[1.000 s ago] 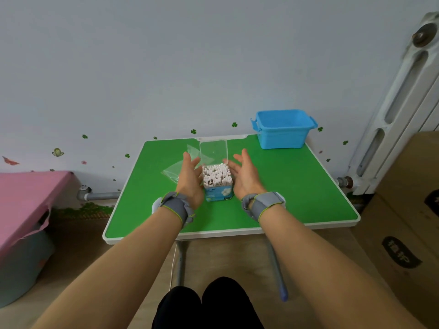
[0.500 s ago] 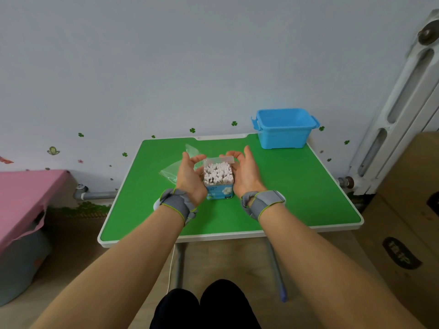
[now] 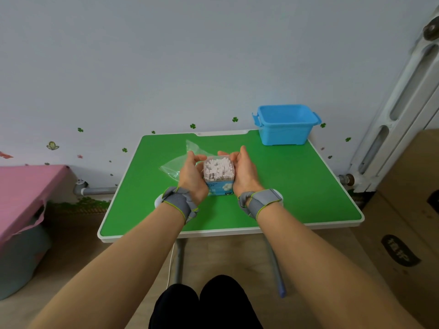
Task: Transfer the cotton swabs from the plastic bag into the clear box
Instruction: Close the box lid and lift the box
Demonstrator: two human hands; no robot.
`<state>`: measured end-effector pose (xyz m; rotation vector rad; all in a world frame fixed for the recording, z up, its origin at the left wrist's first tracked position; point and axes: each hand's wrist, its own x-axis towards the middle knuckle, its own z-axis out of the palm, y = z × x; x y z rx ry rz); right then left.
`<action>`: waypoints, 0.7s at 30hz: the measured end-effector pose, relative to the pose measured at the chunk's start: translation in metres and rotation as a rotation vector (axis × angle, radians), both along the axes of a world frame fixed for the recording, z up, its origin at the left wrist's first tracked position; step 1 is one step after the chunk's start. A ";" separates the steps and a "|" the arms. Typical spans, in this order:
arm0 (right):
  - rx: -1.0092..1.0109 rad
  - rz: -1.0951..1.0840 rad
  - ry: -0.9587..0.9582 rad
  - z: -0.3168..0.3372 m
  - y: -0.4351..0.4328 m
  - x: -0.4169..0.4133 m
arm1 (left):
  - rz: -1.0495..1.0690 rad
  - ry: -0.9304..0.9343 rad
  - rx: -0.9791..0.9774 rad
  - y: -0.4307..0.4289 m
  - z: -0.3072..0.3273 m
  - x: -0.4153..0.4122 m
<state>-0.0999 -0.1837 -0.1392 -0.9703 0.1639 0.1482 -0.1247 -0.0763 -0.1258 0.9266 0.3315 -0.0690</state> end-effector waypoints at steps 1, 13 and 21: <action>-0.005 -0.003 -0.001 -0.002 0.000 0.000 | -0.002 -0.006 0.014 -0.001 0.000 0.000; -0.201 -0.017 -0.180 -0.016 0.003 -0.004 | -0.025 -0.114 0.150 -0.005 -0.010 -0.004; -0.181 0.012 -0.219 -0.014 0.002 -0.008 | 0.027 -0.253 0.267 -0.008 -0.013 -0.012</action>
